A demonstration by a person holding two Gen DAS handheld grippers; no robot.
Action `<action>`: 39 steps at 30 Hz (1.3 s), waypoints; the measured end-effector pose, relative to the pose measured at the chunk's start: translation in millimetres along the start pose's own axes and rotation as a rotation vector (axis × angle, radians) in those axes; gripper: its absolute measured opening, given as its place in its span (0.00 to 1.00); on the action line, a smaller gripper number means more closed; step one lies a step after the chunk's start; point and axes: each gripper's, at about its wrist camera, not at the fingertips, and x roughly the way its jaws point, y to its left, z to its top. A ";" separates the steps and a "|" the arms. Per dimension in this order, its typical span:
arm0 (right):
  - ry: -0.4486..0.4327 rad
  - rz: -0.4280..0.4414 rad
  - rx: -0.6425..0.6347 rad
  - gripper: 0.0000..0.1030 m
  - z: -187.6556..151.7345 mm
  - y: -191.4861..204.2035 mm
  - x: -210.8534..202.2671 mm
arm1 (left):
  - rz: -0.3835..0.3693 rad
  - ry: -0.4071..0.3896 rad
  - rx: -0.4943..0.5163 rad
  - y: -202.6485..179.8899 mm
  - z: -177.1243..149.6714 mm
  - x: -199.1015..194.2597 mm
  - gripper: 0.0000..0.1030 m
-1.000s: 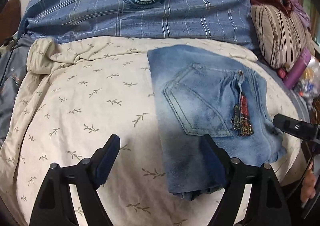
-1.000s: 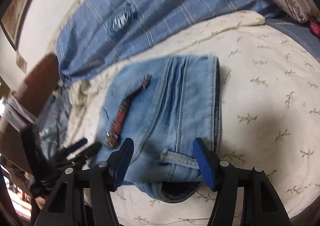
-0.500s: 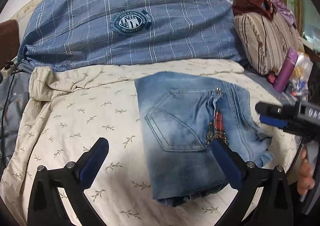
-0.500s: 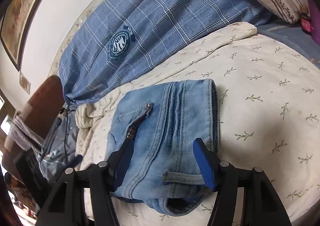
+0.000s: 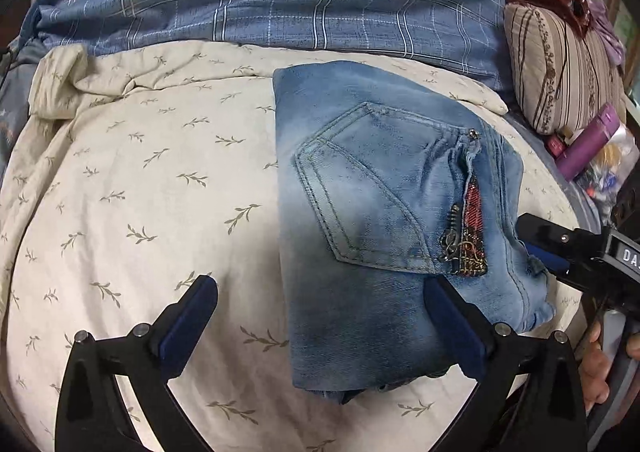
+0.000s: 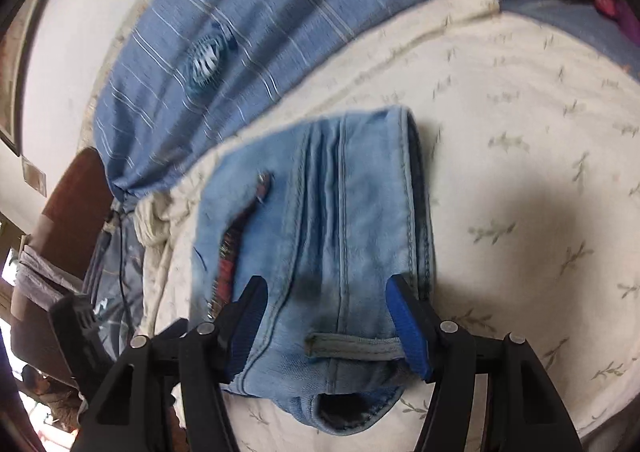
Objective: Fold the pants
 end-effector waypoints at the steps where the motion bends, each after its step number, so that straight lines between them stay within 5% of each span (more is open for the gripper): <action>1: 0.001 -0.011 -0.011 0.64 -0.4 1.2 1.3 | 0.008 -0.008 0.011 -2.1 0.4 -1.3 1.00; 9: -0.056 -0.007 -0.029 0.64 -0.6 3.8 -12.9 | 0.162 -0.154 0.127 -13.4 6.2 -27.6 1.00; 20: -0.169 -0.043 -0.155 0.64 -1.4 30.2 -31.3 | 0.290 -0.236 0.069 12.6 18.7 -40.3 1.00; 39: -0.188 -0.057 -0.093 0.64 2.8 16.7 -36.1 | 0.325 -0.266 0.057 14.8 16.9 -46.8 1.00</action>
